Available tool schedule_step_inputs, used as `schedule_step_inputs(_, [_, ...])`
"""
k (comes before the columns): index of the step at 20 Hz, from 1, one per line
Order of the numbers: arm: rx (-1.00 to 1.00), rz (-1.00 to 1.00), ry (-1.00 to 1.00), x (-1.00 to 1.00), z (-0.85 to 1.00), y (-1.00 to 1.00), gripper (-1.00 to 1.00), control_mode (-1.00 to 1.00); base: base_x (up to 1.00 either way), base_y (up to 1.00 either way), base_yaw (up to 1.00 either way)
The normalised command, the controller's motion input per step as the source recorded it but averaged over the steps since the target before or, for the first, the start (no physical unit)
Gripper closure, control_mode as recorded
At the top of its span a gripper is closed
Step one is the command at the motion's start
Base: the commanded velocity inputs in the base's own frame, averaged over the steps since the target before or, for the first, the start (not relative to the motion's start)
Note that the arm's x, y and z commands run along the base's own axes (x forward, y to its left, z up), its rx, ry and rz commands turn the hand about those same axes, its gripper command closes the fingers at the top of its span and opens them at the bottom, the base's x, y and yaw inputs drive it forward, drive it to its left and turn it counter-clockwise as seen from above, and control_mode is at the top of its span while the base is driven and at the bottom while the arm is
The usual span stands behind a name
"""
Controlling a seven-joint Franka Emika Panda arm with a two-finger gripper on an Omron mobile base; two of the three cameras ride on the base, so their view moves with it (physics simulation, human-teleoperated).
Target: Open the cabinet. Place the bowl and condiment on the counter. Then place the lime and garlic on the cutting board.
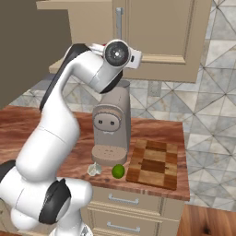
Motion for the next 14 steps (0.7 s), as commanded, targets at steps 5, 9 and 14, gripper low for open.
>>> schedule_step_inputs(5, [0.0,0.0,0.0,0.36,-0.02,-0.01,-1.0,-1.0,0.0,0.0,0.0])
schedule_step_inputs(9, [0.0,0.0,0.0,0.43,-0.03,-0.01,-1.0,-1.0,0.0,0.0,0.0])
schedule_step_inputs(14, [0.0,0.0,0.0,0.41,-0.09,-0.07,-1.0,-1.0,0.0,0.0,0.0])
